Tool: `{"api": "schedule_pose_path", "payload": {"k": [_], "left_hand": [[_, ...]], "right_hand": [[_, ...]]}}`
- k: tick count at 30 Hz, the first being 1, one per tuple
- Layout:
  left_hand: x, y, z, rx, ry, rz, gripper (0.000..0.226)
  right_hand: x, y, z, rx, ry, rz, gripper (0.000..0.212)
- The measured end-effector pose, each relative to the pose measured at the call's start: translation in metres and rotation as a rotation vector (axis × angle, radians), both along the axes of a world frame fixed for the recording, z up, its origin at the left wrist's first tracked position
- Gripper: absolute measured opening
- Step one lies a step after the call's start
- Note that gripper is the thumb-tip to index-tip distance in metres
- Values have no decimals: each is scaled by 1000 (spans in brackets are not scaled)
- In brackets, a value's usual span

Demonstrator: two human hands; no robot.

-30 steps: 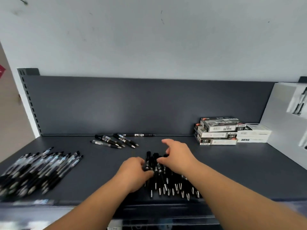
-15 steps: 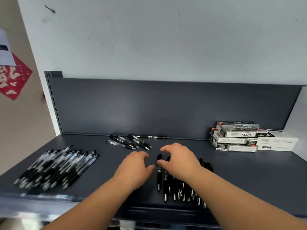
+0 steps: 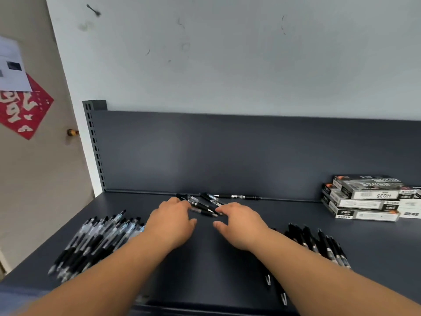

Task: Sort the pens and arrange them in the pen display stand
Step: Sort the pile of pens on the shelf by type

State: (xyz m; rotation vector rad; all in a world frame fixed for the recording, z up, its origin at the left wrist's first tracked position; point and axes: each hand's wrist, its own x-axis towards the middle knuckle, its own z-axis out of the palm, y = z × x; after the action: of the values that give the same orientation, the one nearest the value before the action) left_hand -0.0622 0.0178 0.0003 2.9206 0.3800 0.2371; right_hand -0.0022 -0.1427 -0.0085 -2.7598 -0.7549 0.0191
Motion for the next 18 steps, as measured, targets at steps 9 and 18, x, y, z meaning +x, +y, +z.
{"api": "schedule_pose_path", "payload": {"k": [9,18], "left_hand": [[17,59,10,-16,27,-14,42],[31,78,7,-100,46,-70,44]], "right_hand": [[40,77,-15,-37,9,18,36],[75,102,-15,-121,-41,-206,13]]}}
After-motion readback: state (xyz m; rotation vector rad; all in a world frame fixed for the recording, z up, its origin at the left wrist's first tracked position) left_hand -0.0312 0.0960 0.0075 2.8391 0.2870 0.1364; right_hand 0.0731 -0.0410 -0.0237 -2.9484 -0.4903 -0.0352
